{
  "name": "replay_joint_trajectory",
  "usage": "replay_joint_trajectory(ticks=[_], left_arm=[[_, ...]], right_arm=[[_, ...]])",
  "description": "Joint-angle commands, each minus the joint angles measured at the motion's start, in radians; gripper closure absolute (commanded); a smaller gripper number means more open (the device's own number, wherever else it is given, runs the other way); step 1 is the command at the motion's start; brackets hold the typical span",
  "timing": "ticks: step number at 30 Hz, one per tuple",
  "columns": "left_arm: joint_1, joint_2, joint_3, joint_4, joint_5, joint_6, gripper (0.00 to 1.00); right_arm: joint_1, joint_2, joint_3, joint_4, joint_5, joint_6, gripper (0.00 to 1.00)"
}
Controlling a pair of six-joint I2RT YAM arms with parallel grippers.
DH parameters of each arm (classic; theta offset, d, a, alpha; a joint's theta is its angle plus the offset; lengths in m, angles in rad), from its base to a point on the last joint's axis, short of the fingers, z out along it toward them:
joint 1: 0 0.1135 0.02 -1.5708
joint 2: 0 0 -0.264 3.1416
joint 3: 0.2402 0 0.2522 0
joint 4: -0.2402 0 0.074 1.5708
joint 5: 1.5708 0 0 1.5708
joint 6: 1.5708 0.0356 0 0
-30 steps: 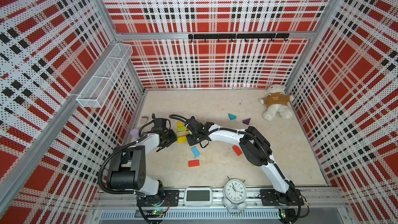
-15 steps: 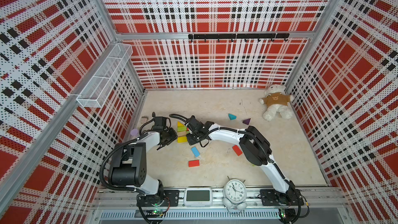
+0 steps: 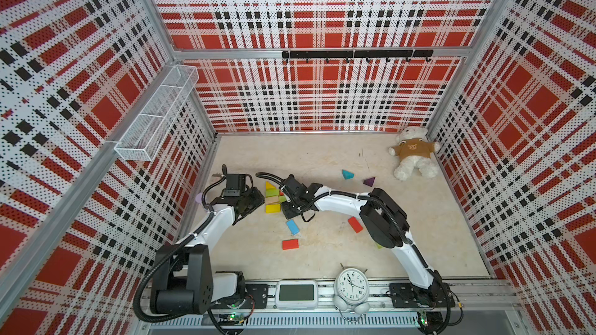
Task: Assemble a carrot with building blocks
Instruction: Assemble the building block at the center of the board, then adjust the building block at the center of the board.
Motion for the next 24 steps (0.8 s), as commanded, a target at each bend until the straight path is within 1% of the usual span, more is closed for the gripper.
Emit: replay_joint_trajectory(ticks=[1,5,7,8,10,14,24], left_arm=[[-0.044,-0.056,-0.05,-0.107,-0.037,-0.03,0.66],[-0.09,-0.111,-0.109,-0.131,-0.062,-0.066,0.68],[-0.112,-0.114,-0.129,-0.127,-0.078,-0.081,0.69],[-0.12,-0.109,-0.134,-0.122,-0.08,-0.086,0.71],[-0.139,-0.09,-0.136,-0.109,-0.091,-0.094,0.72],[-0.151,-0.031,-0.134,-0.061,-0.097,-0.098,0.78],[-0.155,0.092,-0.098,0.02,-0.096,-0.098,0.81]], right_arm=[[-0.004,-0.092,-0.047,0.056,-0.015,-0.006,0.86],[-0.009,-0.125,-0.107,0.085,-0.014,-0.003,0.86],[-0.014,-0.13,-0.128,0.099,-0.025,0.003,0.86],[-0.016,-0.133,-0.136,0.109,-0.029,0.006,0.86],[-0.023,-0.136,-0.15,0.129,-0.043,0.014,0.86],[-0.035,-0.129,-0.156,0.142,-0.056,0.017,0.87],[-0.055,-0.103,-0.151,0.152,-0.072,0.025,0.88]])
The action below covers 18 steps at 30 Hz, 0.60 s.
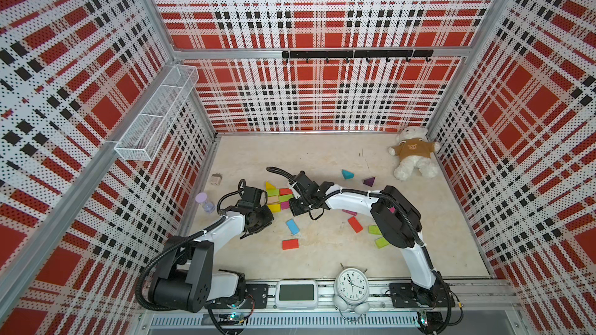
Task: Assemble a carrot with building blocks
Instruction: Adjust the building block at the center of the board.
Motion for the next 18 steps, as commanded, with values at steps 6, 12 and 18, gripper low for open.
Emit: replay_joint_trajectory(ticks=[6,12,18], left_arm=[[-0.008,0.053,0.041,0.054,-0.018,-0.014,0.81],[-0.011,0.074,0.048,0.073,-0.016,-0.019,0.81],[-0.012,0.098,0.063,0.084,-0.011,-0.021,0.81]], right_arm=[[-0.008,0.022,0.017,0.031,-0.022,0.011,0.88],[-0.011,0.035,0.024,0.026,-0.025,0.008,0.88],[-0.014,0.045,0.035,0.02,-0.028,0.007,0.88]])
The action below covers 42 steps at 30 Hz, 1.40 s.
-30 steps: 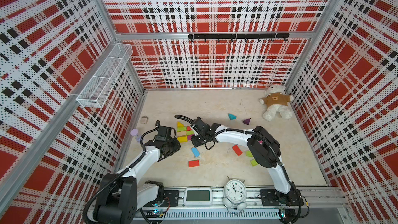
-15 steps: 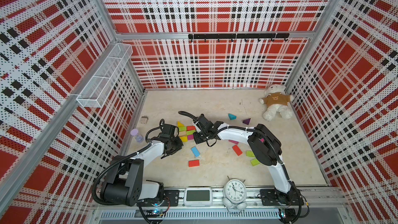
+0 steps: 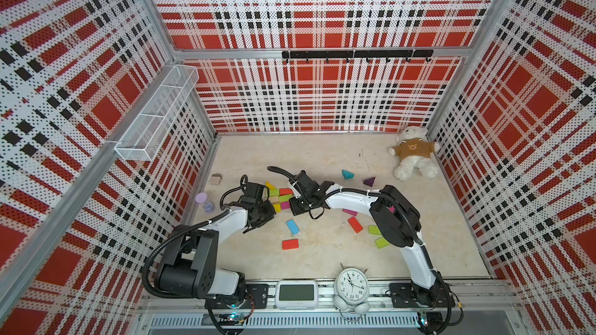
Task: Assemble a carrot with building blocks
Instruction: Adjust the building block at the center of the board.
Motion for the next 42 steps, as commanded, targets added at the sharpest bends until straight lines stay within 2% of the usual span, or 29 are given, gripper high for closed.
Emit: replay_joint_trajectory(ticks=[1,33,42], left_arm=[[-0.008,0.022,0.02,0.009,-0.01,-0.014,0.81],[-0.013,0.041,0.036,0.021,0.0,-0.019,0.81],[-0.027,-0.047,0.029,0.02,0.016,-0.055,0.82]], right_arm=[[-0.004,0.031,0.029,0.017,-0.005,0.004,0.88],[-0.014,0.095,0.107,0.008,-0.033,0.007,0.88],[-0.013,0.007,0.043,0.017,-0.021,0.012,0.88]])
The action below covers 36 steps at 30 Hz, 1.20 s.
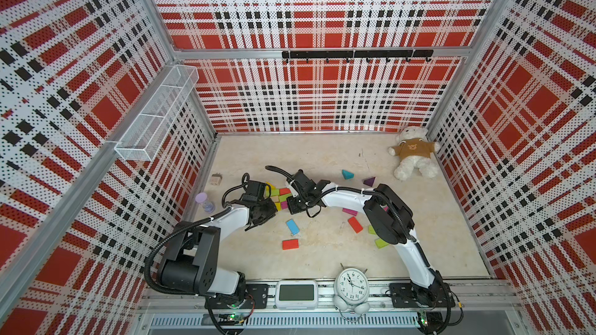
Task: Assemble a carrot with building blocks
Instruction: Adjust the building block at the center of the board.
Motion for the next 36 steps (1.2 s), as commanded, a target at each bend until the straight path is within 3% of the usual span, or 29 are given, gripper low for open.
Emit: replay_joint_trajectory(ticks=[1,6,10,18,26,36], left_arm=[[-0.01,-0.075,0.008,-0.009,0.009,-0.037,0.82],[0.0,-0.192,0.034,-0.118,-0.032,-0.027,0.8],[0.069,-0.237,0.042,-0.168,-0.037,0.01,0.79],[0.192,-0.121,0.045,-0.088,0.031,0.061,0.79],[0.194,0.003,0.049,0.0,0.059,0.072,0.8],[0.145,0.027,0.055,0.003,0.03,0.073,0.8]], right_arm=[[-0.003,-0.077,-0.035,0.023,0.008,0.011,0.88],[-0.029,-0.149,-0.09,0.038,-0.026,0.031,0.88],[-0.063,-0.175,-0.123,0.06,-0.017,0.029,0.88],[-0.098,-0.078,-0.046,0.042,-0.006,-0.005,0.88],[-0.098,0.004,0.024,0.028,-0.017,-0.006,0.88],[-0.082,0.025,0.029,0.035,-0.039,0.01,0.88]])
